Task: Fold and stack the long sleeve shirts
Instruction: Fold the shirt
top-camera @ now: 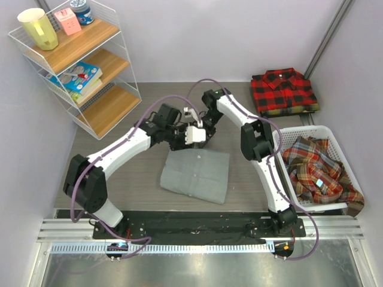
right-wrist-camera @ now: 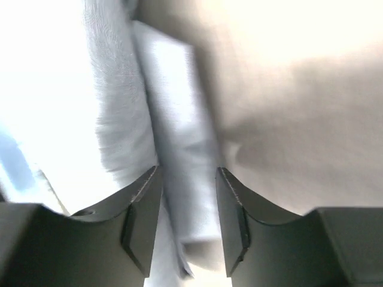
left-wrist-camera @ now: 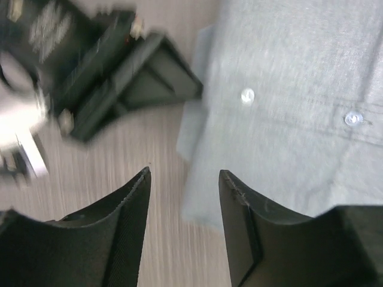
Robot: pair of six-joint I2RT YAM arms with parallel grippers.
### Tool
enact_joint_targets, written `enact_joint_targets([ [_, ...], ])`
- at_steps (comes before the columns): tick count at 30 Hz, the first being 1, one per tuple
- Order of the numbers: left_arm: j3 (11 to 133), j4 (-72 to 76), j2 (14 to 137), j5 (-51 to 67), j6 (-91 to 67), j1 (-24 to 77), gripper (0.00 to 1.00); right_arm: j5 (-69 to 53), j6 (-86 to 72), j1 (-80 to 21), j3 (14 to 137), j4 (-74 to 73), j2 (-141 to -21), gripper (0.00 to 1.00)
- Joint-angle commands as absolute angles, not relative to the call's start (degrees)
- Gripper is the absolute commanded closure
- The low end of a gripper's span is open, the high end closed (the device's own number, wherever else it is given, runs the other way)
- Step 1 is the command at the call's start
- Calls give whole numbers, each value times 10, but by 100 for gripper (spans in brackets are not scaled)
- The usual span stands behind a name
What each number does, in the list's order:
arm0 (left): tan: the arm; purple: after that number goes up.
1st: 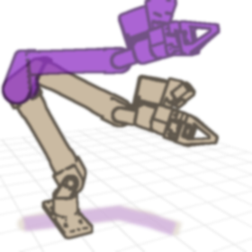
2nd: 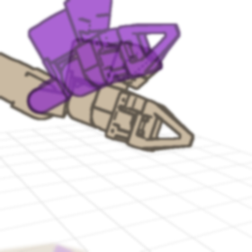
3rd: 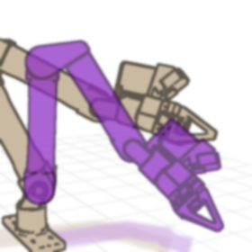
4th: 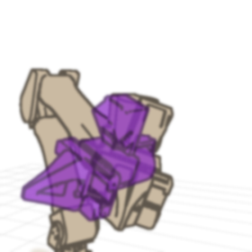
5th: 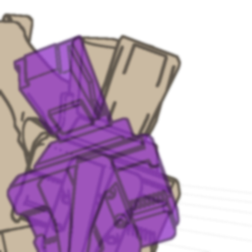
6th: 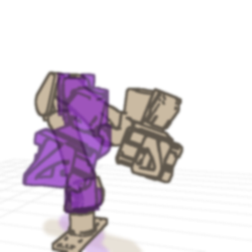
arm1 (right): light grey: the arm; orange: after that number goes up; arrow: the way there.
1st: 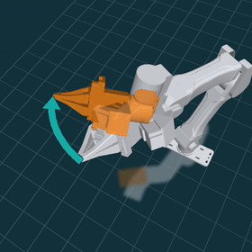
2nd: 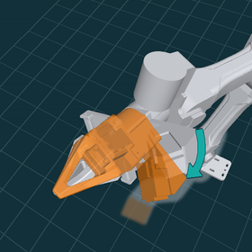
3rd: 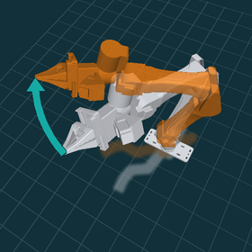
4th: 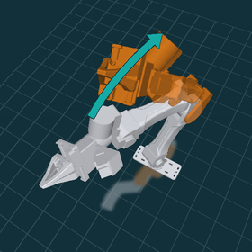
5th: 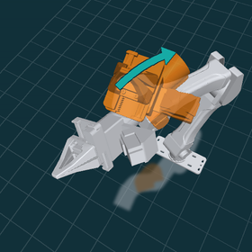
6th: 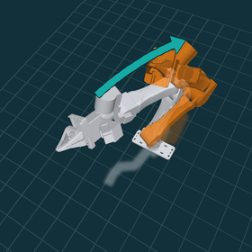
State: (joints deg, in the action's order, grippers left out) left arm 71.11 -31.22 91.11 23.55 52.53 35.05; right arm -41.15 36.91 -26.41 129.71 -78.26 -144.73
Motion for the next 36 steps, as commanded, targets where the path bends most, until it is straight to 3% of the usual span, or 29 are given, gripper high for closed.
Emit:
enact_joint_targets([
  [1,742,-398,884,272,438,307,48,-301,362,-241,1360,-834,-1390,51],
  [6,815,-496,963,343,381,223,45,-290,348,-199,1370,-809,-1355,47],
  [12,922,-563,1110,412,316,177,34,-372,365,-163,1216,-798,-1260,30],
  [16,936,-527,1140,416,305,176,32,-388,356,-163,1098,-756,-1222,28],
  [24,944,-549,1184,433,320,177,34,-386,337,-174,1000,-666,-1218,27],
  [26,940,-550,1187,440,317,177,38,-381,337,-179,986,-660,-1222,32],
  [27,940,-552,1186,443,317,177,48,-377,338,-182,985,-659,-1223,37],
  [29,940,-564,1178,449,323,176,61,-374,338,-182,985,-660,-1219,55],
  [30,942,-567,1174,448,323,176,75,-373,338,-182,986,-659,-1215,63],
  [32,948,-573,1163,449,314,172,88,-366,338,-182,998,-660,-1202,83],
  [33,955,-572,1158,452,308,168,94,-362,338,-182,1003,-661,-1198,87],
  [35,964,-574,1153,457,299,163,97,-354,334,-181,1020,-661,-1190,99],
  [36,969,-574,1149,462,288,161,100,-352,332,-181,1027,-661,-1189,99],
])
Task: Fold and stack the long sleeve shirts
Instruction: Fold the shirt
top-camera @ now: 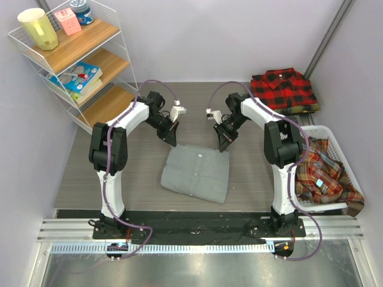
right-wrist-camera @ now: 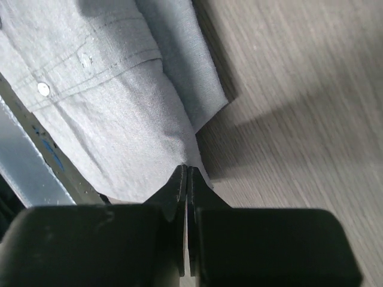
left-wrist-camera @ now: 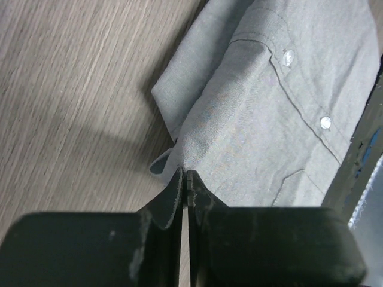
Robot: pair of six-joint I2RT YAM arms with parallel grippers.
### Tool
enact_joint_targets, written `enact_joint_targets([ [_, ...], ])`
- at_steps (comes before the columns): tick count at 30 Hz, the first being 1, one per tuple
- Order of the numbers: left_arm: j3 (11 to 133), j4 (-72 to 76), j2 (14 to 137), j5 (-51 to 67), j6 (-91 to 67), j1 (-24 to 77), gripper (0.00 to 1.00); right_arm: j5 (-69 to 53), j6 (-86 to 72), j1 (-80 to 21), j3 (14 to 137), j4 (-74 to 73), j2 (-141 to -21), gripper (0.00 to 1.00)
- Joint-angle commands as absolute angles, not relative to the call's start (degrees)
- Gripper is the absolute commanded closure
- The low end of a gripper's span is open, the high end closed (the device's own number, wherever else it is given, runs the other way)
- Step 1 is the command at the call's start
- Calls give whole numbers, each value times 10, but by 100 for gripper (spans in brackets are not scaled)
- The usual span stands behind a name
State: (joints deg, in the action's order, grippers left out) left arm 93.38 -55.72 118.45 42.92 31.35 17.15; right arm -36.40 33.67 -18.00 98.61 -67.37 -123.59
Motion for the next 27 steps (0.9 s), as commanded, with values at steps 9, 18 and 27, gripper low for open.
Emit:
enact_joint_targets([
  [9,996,-512,1214,382,241,147,100,-301,309,-179,1063,-623,-1251,99],
  [18,1051,-452,1310,304,135,134,98,-206,206,-178,1069,-470,-1300,98],
  [27,824,-306,1080,509,-40,45,30,-204,125,-160,1056,-470,-1182,34],
])
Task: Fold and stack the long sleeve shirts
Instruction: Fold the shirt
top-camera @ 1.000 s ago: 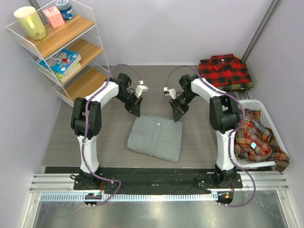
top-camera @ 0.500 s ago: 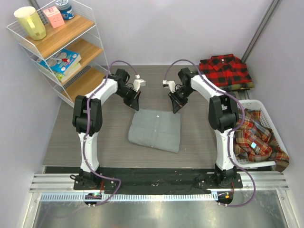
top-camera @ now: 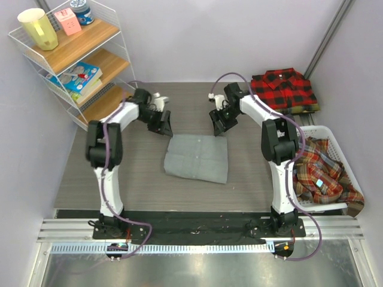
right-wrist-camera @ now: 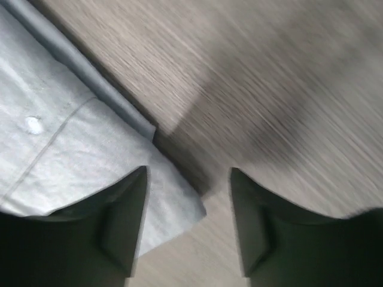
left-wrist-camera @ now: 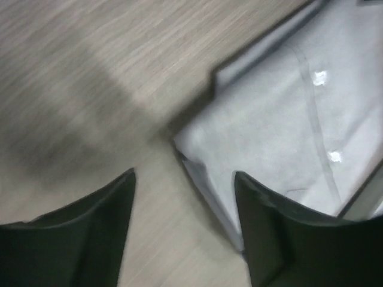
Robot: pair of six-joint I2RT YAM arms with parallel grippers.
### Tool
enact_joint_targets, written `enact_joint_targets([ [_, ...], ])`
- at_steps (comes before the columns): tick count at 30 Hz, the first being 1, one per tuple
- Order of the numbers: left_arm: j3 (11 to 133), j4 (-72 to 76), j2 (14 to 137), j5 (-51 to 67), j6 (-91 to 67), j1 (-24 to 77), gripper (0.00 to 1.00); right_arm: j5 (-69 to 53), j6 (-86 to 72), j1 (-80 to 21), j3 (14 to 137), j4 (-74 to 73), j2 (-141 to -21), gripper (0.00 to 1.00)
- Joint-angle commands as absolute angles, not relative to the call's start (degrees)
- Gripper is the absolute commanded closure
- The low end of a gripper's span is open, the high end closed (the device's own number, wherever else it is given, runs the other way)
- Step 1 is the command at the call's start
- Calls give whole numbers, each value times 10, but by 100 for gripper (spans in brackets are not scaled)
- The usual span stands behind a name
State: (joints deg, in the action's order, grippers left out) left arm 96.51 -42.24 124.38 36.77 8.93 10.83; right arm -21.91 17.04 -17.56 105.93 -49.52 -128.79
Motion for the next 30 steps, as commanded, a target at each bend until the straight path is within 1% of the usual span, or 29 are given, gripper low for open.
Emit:
enact_joint_targets([
  [1,773,-275,1050,524,-68,40,20,-215,119,-159,1050,-469,-1153,32],
  [2,731,-252,983,534,-109,40,10,-228,106,-159,1035,-467,-1140,32],
  [3,648,-210,957,548,-127,41,9,-244,94,-159,1024,-462,-1128,32],
  [4,611,-187,929,549,-151,44,0,-266,85,-160,1011,-452,-1114,32],
  [5,578,-165,908,548,-172,43,0,-315,57,-161,983,-443,-1094,35],
  [7,497,-125,868,538,-214,44,0,-362,35,-170,952,-415,-1079,40],
  [8,474,-109,861,538,-223,44,0,-390,23,-185,921,-403,-1071,46],
  [11,425,-51,853,536,-247,44,3,-424,2,-221,867,-362,-1073,53],
  [12,420,-25,855,536,-261,44,4,-431,-17,-229,856,-354,-1084,57],
  [13,416,-17,867,533,-268,45,5,-438,-18,-239,849,-343,-1091,58],
  [17,415,19,901,536,-298,53,11,-447,-49,-265,800,-284,-1123,59],
  [18,416,31,907,543,-306,57,14,-450,-53,-265,797,-279,-1143,60],
  [22,402,48,907,562,-319,81,21,-440,-62,-265,792,-266,-1179,62],
  [26,377,34,901,578,-320,92,30,-432,-76,-265,784,-257,-1196,63],
  [29,373,-15,901,588,-296,92,36,-426,-84,-264,781,-254,-1204,64],
  [30,382,-66,903,592,-284,92,43,-425,-85,-264,781,-251,-1206,64],
])
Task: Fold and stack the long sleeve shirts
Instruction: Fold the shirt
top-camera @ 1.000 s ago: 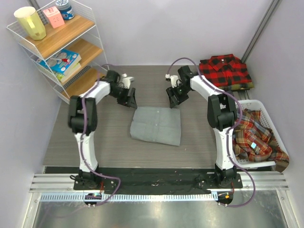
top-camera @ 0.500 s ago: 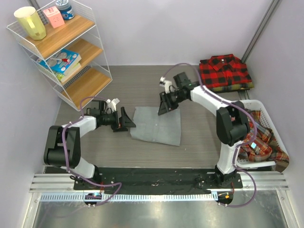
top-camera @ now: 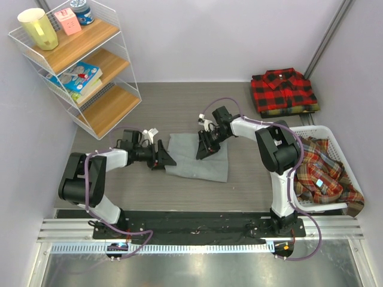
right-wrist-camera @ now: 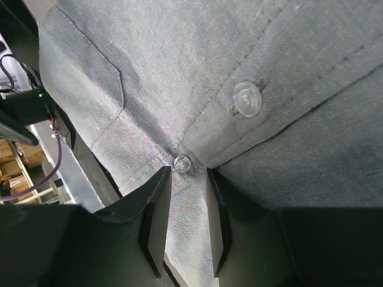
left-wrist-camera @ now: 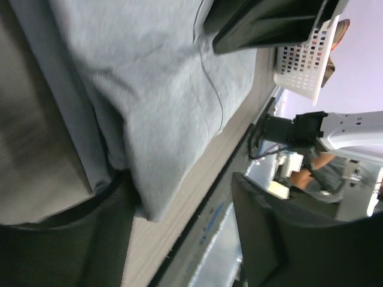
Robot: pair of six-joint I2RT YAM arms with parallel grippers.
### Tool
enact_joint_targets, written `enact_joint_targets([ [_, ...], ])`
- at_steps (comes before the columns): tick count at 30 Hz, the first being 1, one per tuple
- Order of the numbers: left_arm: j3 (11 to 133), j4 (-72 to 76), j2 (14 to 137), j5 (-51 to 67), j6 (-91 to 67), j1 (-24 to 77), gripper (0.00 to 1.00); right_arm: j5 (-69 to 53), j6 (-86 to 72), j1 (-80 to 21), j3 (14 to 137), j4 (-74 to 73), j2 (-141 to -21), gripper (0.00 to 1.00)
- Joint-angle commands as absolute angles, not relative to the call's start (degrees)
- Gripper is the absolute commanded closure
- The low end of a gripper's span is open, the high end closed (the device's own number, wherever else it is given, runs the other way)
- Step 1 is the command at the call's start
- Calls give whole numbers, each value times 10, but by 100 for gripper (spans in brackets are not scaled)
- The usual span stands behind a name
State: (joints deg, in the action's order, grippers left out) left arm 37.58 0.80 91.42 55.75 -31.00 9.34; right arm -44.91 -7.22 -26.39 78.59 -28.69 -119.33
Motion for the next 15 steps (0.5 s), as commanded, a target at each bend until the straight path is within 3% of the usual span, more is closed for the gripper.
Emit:
enact_joint_targets([
  [1,388,-98,905,593,-272,92,47,-424,-87,-264,781,-251,-1207,64],
  [5,413,-195,907,570,-234,90,70,-411,-90,-262,783,-250,-1210,64],
  [6,417,-210,911,562,-232,89,85,-410,-89,-262,782,-250,-1211,64],
  [8,424,-246,914,523,-229,83,90,-409,-88,-260,784,-250,-1211,64],
  [11,433,-271,921,483,-225,76,89,-416,-87,-258,794,-255,-1211,63],
  [12,437,-272,922,483,-225,75,76,-425,-86,-258,797,-260,-1204,61],
  [14,451,-292,911,471,-215,66,66,-445,-85,-258,806,-266,-1189,57],
  [15,460,-302,904,468,-212,62,54,-466,-86,-258,809,-275,-1180,55],
])
